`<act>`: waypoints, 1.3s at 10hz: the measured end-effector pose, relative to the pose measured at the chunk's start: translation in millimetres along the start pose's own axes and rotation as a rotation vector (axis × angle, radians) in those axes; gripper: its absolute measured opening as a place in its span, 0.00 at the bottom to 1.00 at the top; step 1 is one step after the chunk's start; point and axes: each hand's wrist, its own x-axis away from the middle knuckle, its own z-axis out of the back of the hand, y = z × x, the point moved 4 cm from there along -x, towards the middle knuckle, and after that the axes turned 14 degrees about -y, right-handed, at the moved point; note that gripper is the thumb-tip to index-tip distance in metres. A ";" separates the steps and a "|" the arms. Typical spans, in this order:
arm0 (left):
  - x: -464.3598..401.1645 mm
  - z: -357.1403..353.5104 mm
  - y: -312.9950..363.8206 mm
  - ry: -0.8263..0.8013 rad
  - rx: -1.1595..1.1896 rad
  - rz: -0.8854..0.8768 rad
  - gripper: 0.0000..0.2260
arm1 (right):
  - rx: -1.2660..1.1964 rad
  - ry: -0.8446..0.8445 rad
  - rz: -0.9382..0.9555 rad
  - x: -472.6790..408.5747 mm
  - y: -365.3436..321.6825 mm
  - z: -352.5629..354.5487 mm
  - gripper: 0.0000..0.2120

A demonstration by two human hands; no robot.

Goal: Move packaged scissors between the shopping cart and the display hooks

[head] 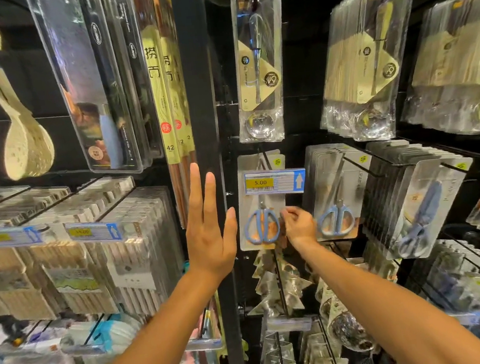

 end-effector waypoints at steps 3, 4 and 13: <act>0.8 0.2 -1.0 -0.004 -0.007 0.002 0.34 | -0.020 -0.137 -0.141 -8.9 33.6 1.5 0.21; 2.5 0.5 -2.2 -0.008 -0.001 0.005 0.34 | 0.046 -0.294 -0.228 24.9 42.9 8.0 0.28; 24.0 44.3 71.5 -0.478 -0.565 0.342 0.34 | 0.862 -0.555 0.326 173.6 -73.0 279.7 0.27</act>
